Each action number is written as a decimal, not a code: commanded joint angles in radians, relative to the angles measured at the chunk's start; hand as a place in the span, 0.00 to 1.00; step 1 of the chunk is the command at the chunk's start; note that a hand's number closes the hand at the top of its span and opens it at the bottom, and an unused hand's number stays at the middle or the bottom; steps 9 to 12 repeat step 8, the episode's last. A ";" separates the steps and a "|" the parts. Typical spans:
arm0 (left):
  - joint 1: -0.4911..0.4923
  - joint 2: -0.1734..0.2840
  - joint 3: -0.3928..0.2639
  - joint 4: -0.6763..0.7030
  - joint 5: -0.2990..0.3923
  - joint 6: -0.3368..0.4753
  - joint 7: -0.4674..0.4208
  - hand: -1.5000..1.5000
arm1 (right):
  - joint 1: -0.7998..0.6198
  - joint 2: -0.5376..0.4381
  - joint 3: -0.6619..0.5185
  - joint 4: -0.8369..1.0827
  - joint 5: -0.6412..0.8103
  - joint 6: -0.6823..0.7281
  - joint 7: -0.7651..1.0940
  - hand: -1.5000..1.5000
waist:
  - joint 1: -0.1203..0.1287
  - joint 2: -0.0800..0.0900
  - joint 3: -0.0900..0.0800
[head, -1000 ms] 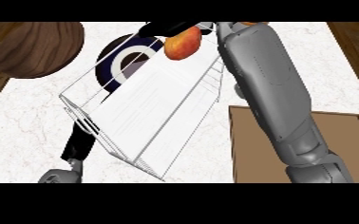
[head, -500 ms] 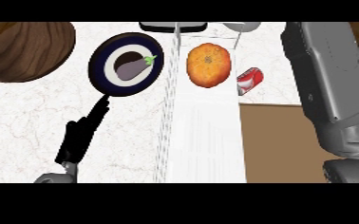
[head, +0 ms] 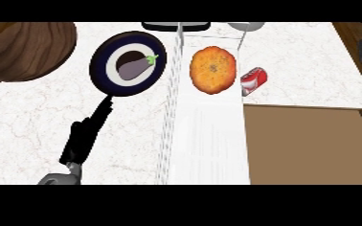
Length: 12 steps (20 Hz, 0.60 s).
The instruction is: Pick the squash from the tray and place it in the tiered shelf
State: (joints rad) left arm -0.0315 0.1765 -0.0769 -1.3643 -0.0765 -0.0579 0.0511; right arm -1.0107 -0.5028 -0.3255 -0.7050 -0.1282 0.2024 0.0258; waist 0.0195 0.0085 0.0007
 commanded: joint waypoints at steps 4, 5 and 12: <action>-0.017 0.013 0.030 0.031 0.010 -0.025 -0.016 0.50 | -0.039 -0.101 -0.003 0.193 0.029 0.165 -0.171 0.00 | 0.005 0.001 0.000; -0.001 -0.012 0.001 0.024 -0.017 -0.004 -0.025 0.50 | -0.028 -0.138 -0.002 0.221 0.042 0.197 -0.194 0.00 | 0.008 0.002 0.000; 0.009 0.023 0.021 -0.036 0.020 -0.055 0.016 0.50 | -0.057 -0.152 0.018 0.277 0.084 0.183 -0.214 0.00 | 0.015 0.001 0.000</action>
